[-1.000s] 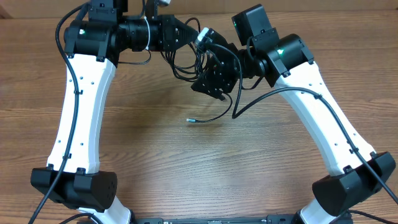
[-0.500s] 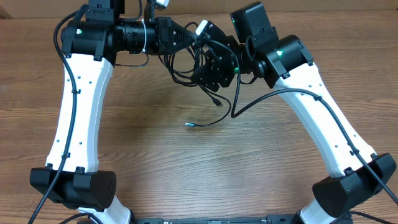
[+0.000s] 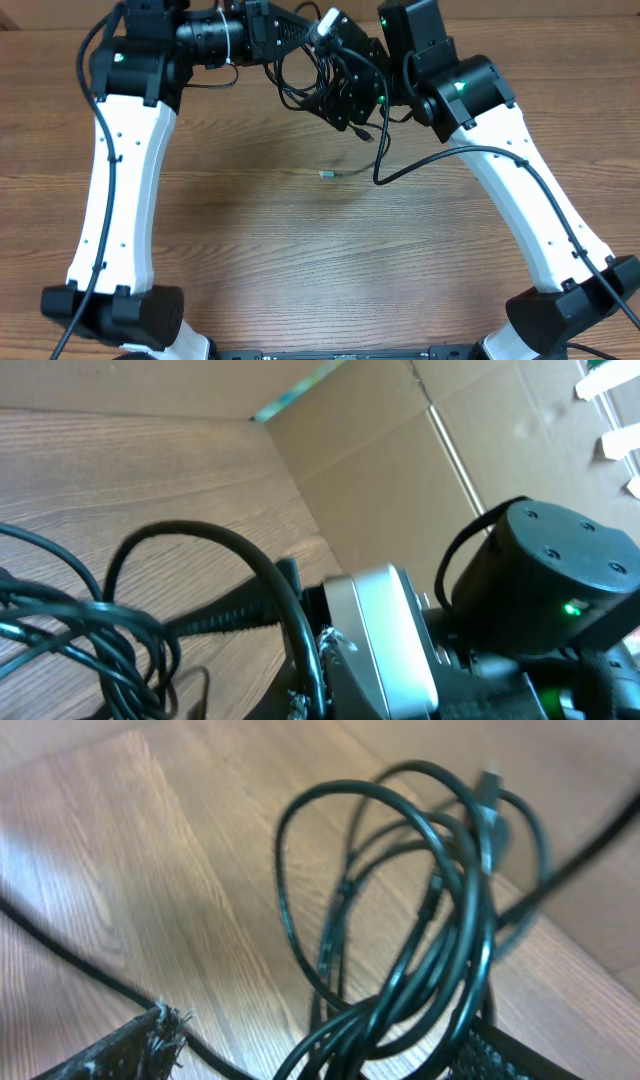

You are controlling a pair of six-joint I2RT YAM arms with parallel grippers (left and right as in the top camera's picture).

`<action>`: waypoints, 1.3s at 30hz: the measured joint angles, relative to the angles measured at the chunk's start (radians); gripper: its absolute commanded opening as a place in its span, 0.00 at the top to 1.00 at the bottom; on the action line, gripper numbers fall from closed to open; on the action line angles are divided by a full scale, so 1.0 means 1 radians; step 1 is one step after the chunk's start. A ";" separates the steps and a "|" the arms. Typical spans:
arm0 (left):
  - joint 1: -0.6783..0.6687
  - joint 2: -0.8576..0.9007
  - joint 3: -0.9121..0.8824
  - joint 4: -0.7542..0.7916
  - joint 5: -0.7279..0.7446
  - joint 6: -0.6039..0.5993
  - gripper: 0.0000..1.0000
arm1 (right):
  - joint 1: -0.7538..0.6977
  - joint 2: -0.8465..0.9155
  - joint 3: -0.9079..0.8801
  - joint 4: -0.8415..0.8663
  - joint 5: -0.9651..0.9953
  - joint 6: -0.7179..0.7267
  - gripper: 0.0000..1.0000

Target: Untangle cables

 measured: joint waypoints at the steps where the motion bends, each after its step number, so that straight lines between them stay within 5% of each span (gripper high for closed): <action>1: 0.000 -0.012 0.000 0.000 -0.003 -0.010 0.96 | -0.004 0.000 0.016 -0.002 0.005 0.012 0.20; 20: -0.008 -0.084 0.004 0.007 0.013 -0.042 0.96 | -0.079 0.009 0.048 0.021 0.058 0.101 0.23; 23: -0.008 -0.084 0.004 0.007 0.029 -0.042 0.96 | -0.063 0.026 0.048 0.033 0.056 0.103 0.76; 25: -0.008 -0.084 0.004 0.007 0.032 -0.042 0.96 | -0.056 0.039 0.048 0.032 0.049 0.104 0.96; 33: 0.011 -0.084 0.004 0.003 0.035 -0.042 0.96 | -0.058 0.057 0.048 0.013 0.023 0.115 0.96; 39: 0.157 -0.076 0.002 -0.069 0.040 -0.041 0.96 | -0.140 0.048 0.055 -0.031 -0.041 0.122 0.96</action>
